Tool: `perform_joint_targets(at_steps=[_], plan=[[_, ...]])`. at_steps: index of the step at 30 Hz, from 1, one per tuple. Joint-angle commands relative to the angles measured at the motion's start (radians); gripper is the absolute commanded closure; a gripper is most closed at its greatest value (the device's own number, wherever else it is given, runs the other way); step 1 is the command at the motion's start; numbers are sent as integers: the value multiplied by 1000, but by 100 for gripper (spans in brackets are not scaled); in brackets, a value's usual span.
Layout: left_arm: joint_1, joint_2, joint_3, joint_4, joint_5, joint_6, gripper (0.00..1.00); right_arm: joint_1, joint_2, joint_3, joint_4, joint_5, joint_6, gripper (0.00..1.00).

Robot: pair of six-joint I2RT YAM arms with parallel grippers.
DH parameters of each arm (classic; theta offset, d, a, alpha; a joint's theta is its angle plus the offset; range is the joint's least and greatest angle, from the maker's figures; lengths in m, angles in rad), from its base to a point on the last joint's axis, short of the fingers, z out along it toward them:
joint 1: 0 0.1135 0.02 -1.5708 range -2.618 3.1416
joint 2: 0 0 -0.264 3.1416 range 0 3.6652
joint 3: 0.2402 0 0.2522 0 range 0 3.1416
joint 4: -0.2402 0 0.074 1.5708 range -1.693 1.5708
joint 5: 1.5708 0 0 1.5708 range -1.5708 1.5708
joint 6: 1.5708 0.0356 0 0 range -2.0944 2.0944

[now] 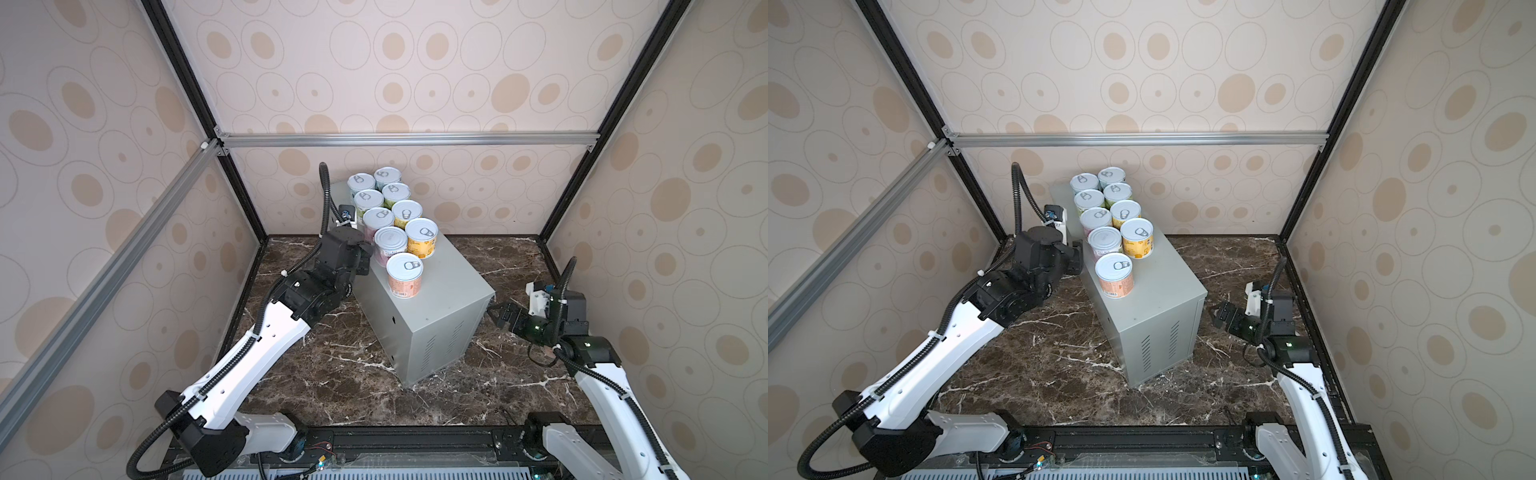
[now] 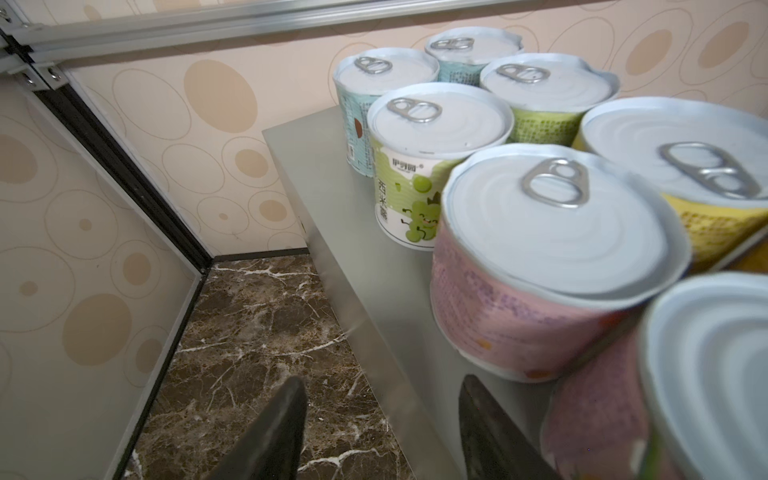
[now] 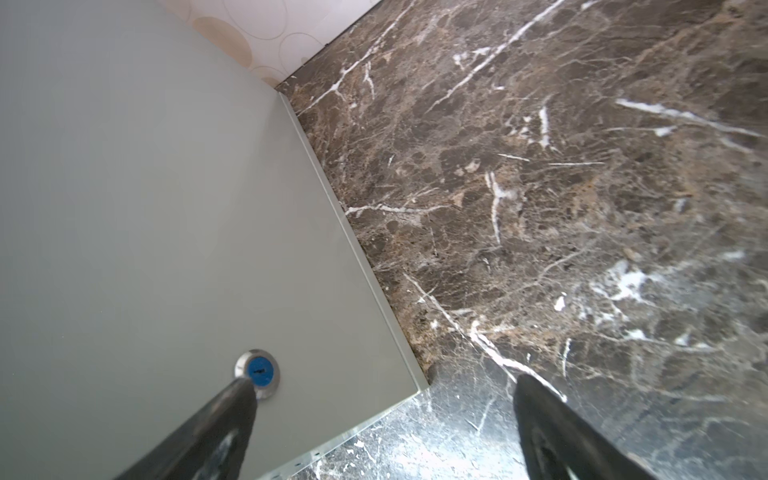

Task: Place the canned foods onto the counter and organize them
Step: 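Withdraw the left gripper from the box top back toward the robot, then move the right gripper toward the can on the counter while the left gripper lowers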

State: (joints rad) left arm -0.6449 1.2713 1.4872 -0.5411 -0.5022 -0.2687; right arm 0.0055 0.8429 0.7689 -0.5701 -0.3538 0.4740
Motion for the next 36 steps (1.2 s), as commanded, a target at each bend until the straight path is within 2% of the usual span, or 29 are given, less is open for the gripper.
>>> perform_joint_targets(at_steps=[1,6,13,21,24,28,36], plan=[[6,-75,-21,-34,4,-17,35,4,-27,32,-79,89,9,1],[6,-159,-85,-68,27,-53,23,4,-45,58,-163,202,49,1],[5,-310,-238,-111,60,-121,1,4,-27,71,-243,332,70,1],[7,-473,-486,-98,85,-236,1,-28,28,72,-264,473,82,1],[5,-521,-602,-53,133,-278,1,-61,62,76,-266,500,93,1],[6,-565,-709,11,221,-274,1,-123,88,79,-276,549,84,1],[7,-523,-768,70,305,-226,1,-319,104,30,-251,494,53,1]])
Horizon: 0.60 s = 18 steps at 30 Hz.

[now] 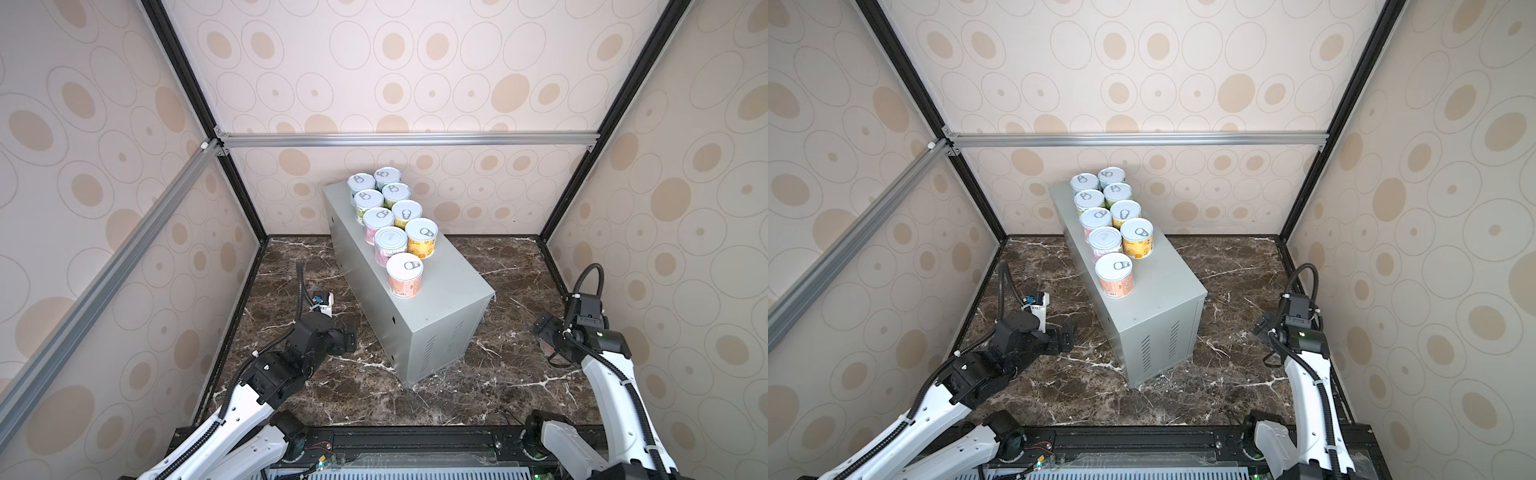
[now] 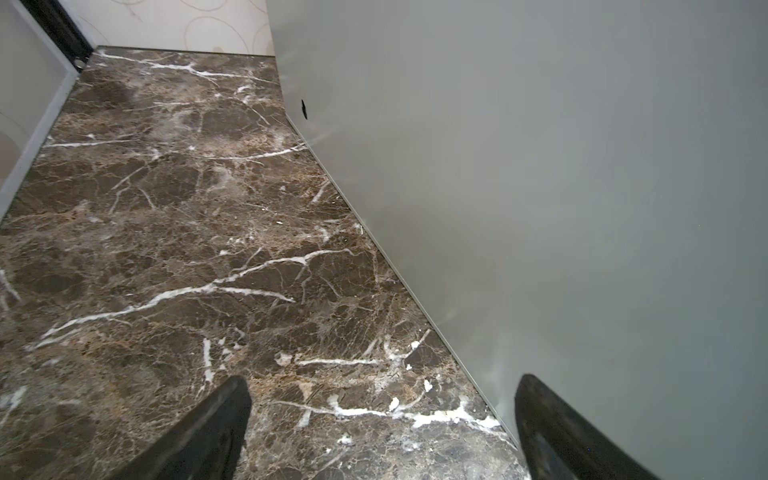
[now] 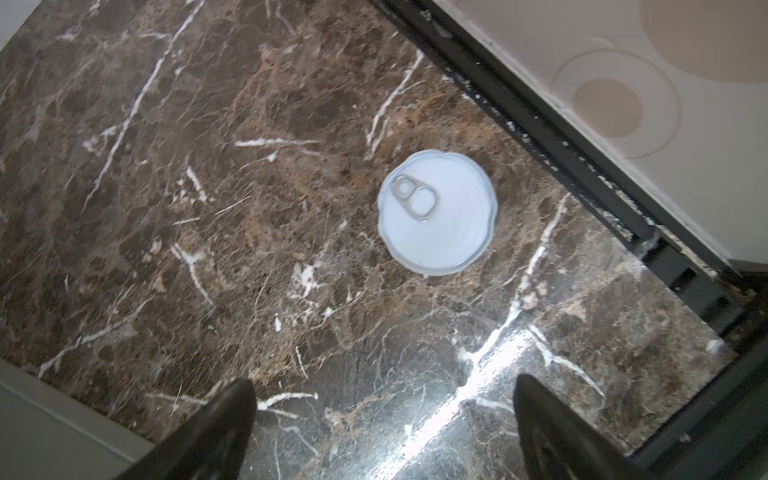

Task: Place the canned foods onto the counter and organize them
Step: 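Move the right gripper toward the can on the counter while the left gripper lowers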

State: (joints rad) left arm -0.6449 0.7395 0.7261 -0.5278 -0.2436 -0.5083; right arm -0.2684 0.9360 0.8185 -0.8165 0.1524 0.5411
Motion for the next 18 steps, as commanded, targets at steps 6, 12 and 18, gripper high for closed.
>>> perform_joint_targets(at_steps=[6,12,18], plan=[[6,47,-26,96,89,40,1,-158,39,-55,30,-76,-31,1],[6,34,-36,106,98,44,1,-179,78,-60,51,-59,-24,1],[7,34,-40,108,98,45,1,-184,129,-64,111,-64,-21,1]])
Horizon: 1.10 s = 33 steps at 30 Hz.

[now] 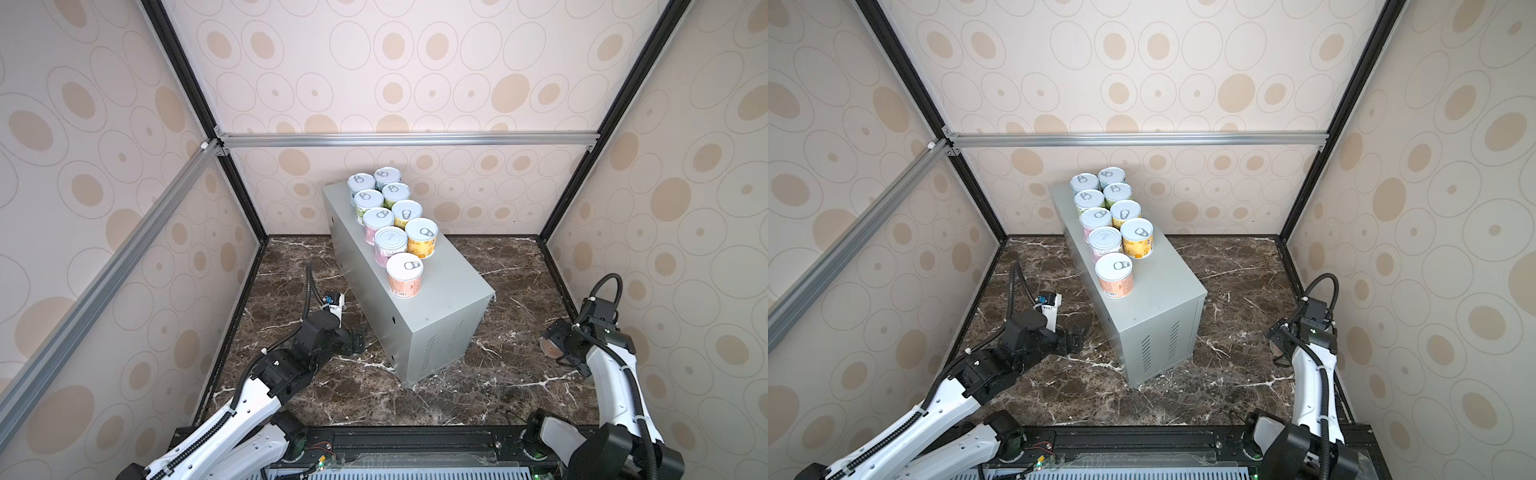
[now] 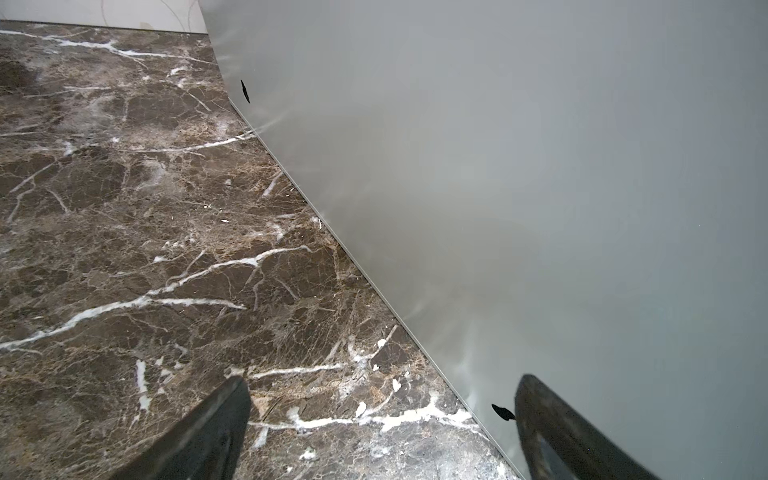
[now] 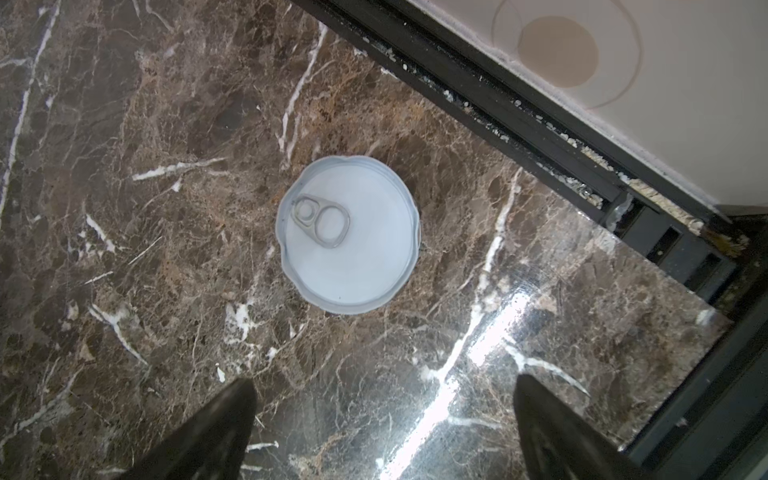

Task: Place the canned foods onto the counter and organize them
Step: 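Move the right gripper toward the can on the counter while the left gripper lowers, then lower the right gripper onto the orange-labelled counter can and close around it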

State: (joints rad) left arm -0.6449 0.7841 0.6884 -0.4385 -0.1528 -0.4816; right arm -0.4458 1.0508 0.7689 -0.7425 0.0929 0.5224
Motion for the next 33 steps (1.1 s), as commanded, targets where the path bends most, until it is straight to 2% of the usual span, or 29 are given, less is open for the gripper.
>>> perform_joint_targets(at_steps=[1,14,27,33], plan=[[5,-9,-1,19,7,18,1,-7,17,-21,56,-14,-4,1],[8,-15,-5,18,-14,15,1,-8,202,2,199,-33,-6,1],[8,-42,-7,16,-28,11,1,-2,365,76,285,-172,-89,1],[8,-49,-8,18,-24,11,1,33,409,108,289,-177,-117,1]])
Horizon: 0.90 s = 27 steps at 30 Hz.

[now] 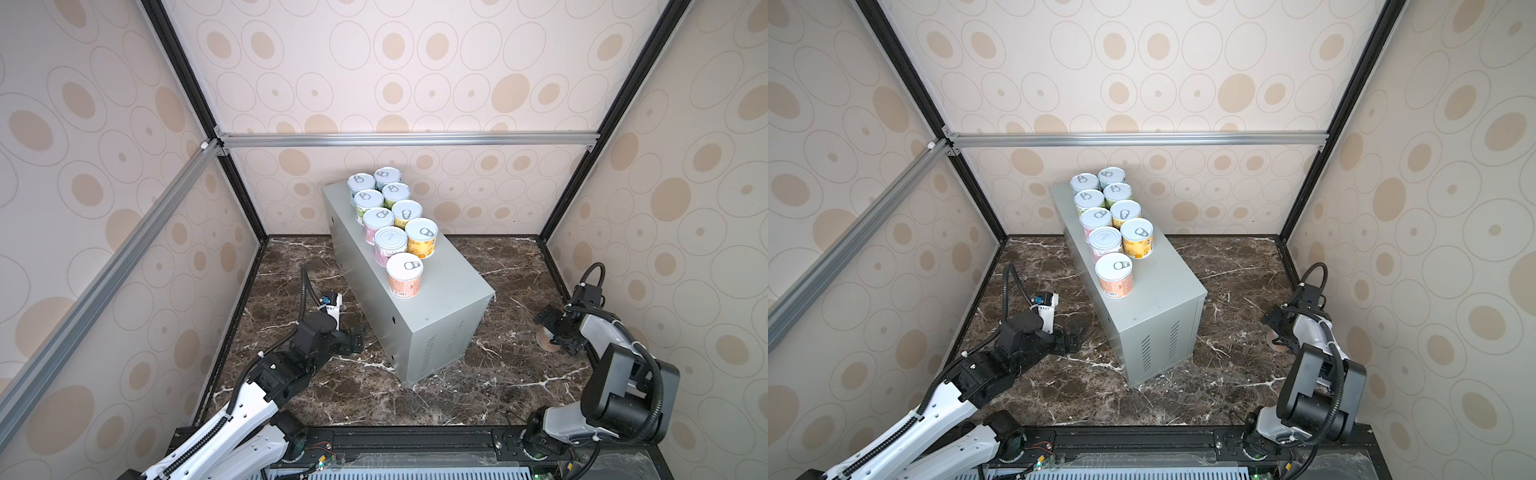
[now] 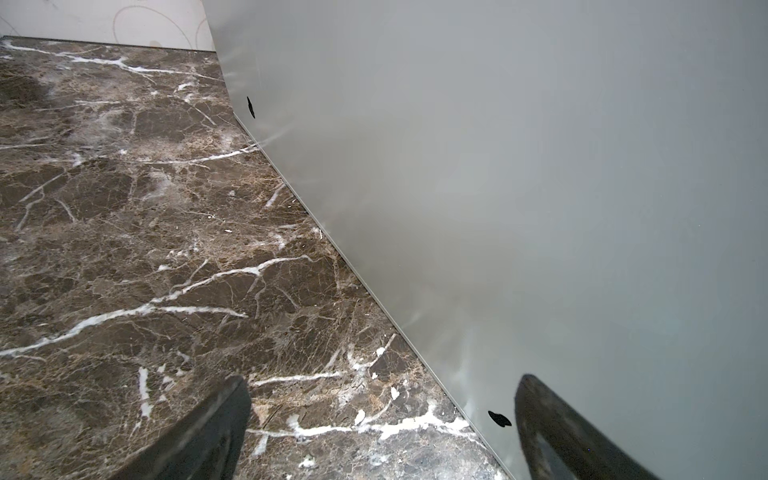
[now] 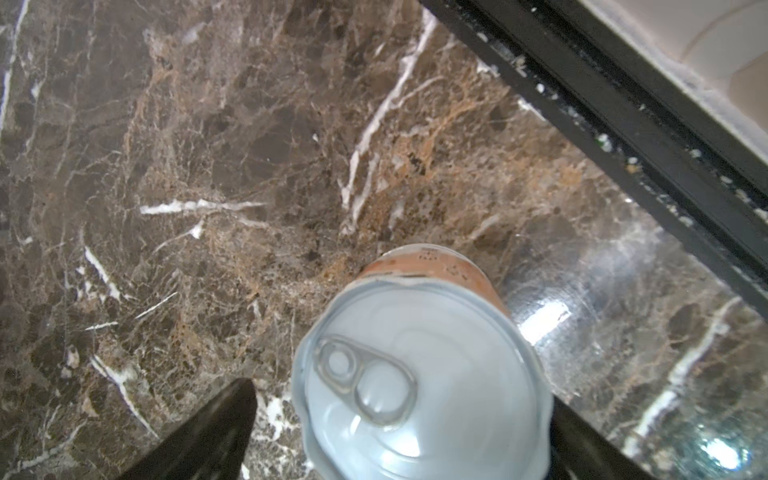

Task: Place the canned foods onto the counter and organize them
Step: 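Lower the right gripper onto the orange-labelled counter can and close around it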

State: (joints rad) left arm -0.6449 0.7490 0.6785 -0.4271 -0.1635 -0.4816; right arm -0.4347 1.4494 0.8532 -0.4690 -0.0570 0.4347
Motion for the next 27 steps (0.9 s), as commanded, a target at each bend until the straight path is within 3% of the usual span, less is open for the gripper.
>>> perform_joint_targets(at_steps=[1,12,27], plan=[[8,-15,3,7,-14,11,1,33,15,30,13,-19,-33,1],[10,-14,2,-2,-33,6,1,144,89,183,-54,23,-51,2],[10,-20,-1,7,-8,12,1,145,86,246,-168,65,-70,1]])
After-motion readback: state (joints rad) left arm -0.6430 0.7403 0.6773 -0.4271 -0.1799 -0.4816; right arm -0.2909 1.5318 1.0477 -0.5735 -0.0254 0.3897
